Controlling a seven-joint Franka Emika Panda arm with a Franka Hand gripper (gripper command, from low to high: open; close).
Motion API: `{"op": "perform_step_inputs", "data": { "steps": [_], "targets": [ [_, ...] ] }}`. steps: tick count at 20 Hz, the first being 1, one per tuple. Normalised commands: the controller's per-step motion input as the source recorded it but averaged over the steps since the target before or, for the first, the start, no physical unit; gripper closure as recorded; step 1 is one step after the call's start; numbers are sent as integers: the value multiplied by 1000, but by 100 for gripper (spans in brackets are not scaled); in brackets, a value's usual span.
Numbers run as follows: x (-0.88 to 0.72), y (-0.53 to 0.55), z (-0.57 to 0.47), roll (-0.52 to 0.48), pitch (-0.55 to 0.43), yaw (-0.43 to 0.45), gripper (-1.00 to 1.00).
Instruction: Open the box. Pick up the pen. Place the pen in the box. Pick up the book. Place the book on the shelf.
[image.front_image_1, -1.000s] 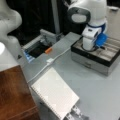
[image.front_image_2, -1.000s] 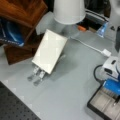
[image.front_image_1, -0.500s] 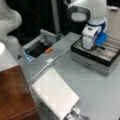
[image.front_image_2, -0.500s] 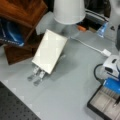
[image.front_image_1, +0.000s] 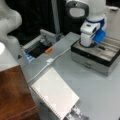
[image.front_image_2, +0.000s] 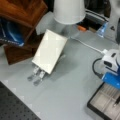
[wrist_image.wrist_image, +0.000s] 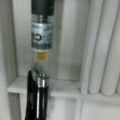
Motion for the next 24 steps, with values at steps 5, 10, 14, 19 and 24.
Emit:
{"op": "perform_step_inputs", "data": {
  "steps": [5, 10, 14, 19, 24],
  "targets": [
    [69, -344, 164, -34, 120, 109, -100],
    [36, -334, 190, -25, 151, 131, -100],
    [-7, -358, 232, -16, 152, 126, -100],
    [1, -385, 182, 2, 125, 115, -100],
    [-21, -379, 121, -136, 84, 155, -100]
  ]
}}
